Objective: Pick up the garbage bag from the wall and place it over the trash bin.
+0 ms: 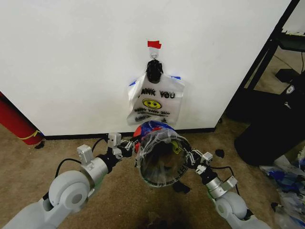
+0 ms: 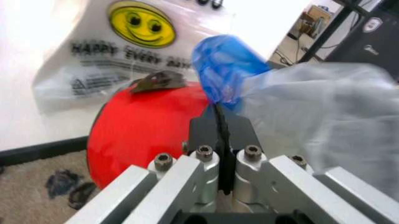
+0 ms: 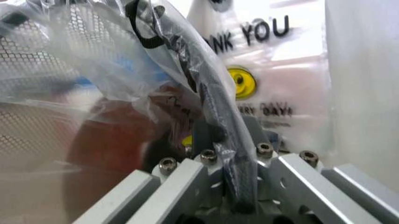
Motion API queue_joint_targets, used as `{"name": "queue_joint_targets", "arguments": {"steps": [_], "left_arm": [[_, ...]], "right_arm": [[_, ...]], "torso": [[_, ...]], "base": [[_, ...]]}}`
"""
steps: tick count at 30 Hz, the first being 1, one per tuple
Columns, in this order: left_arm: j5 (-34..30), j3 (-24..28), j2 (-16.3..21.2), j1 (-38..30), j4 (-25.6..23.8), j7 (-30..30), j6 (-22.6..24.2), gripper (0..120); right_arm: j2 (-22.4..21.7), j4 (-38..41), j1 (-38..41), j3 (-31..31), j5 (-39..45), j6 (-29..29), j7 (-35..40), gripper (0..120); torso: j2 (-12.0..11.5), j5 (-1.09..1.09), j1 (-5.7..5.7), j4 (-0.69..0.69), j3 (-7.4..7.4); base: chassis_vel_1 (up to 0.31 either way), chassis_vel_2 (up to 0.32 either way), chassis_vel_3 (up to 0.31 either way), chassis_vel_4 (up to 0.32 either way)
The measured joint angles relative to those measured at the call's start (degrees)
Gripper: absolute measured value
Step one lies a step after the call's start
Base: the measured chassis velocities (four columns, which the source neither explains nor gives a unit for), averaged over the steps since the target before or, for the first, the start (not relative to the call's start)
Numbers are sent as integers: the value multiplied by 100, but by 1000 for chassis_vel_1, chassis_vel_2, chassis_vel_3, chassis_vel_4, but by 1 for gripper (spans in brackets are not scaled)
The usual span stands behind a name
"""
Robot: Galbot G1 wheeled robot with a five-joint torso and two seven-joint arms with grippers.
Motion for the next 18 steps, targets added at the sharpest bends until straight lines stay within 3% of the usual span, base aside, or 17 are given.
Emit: {"name": "queue_joint_targets", "arguments": {"steps": [14, 18], "left_arm": [[245, 110, -157, -230, 596, 920, -696, 0], [357, 91, -193, -230, 829, 1220, -1300, 2]], "right_arm": [[-97, 211, -31, -120, 876, -460, -65, 0], [-69, 194, -62, -199, 973, -582, 112, 0]], "torso": [[0, 0, 0, 0, 0], [0, 0, 0, 0, 0]], "base": [[0, 0, 0, 0], [0, 0, 0, 0]]}}
